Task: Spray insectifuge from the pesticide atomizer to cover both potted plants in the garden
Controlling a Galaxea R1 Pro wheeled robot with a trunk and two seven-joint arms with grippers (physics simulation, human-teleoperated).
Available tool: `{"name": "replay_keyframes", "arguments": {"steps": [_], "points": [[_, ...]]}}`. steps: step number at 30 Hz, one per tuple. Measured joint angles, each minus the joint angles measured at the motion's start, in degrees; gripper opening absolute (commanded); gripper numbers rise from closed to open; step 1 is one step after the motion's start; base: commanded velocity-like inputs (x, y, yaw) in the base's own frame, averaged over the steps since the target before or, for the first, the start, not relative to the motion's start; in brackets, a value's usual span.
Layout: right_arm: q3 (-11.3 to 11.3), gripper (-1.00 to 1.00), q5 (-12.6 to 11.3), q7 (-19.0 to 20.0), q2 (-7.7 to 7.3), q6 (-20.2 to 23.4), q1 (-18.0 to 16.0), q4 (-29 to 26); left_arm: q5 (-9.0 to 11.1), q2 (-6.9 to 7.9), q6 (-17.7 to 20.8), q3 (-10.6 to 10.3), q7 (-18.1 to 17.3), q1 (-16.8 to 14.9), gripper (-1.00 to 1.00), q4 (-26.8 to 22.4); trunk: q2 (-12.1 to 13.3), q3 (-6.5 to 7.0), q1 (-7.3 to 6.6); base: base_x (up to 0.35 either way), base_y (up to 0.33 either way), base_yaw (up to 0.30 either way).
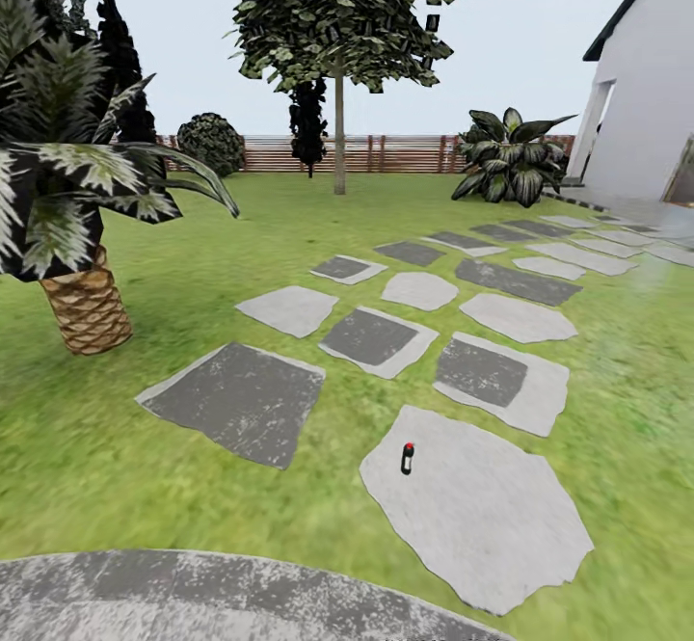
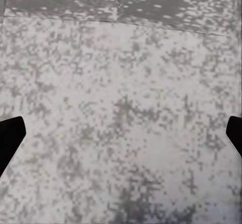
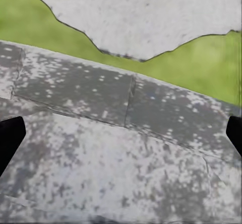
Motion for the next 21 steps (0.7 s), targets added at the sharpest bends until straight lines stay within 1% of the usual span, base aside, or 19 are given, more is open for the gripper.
{"name": "replay_keyframes", "arguments": {"steps": [21], "points": [[-0.1,1.00,-0.1,-0.1,0.00,0.0,0.0,-0.1,0.0,0.00,0.0,0.0,0.0,0.0,1.00,0.0,0.0,0.00,0.00,0.000,0.000,-0.299]]}}
